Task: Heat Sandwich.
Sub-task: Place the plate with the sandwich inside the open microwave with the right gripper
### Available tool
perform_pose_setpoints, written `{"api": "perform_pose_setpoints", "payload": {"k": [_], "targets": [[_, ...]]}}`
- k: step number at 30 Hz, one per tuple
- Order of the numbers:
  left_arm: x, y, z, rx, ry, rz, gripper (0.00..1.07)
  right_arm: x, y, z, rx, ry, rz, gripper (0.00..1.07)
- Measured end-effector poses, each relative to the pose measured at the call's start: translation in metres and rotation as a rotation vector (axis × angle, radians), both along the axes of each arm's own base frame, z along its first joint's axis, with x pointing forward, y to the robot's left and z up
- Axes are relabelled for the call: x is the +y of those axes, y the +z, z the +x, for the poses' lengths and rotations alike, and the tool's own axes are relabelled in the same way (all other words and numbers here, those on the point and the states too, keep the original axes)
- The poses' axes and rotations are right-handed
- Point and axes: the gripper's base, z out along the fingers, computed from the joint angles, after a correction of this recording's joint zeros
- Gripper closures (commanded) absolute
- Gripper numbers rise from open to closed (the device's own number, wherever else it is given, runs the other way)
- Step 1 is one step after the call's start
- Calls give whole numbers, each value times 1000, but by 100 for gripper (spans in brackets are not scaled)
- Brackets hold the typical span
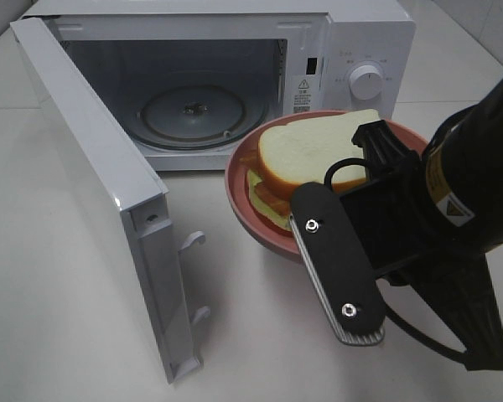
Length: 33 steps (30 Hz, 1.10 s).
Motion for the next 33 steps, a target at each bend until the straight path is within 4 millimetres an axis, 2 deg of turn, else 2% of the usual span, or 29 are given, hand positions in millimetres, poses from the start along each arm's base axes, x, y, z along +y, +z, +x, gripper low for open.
{"api": "perform_pose_setpoints", "payload": {"k": [17,21,33], "targets": [[0,0,0,0,0,0,3,-18,-2,23,63,161,21,107],[0,0,0,0,0,0,3,-25,-1,33,43,247,21,107],[0,0,0,0,0,0,3,-31,-2,38,65,354,36,107]]}}
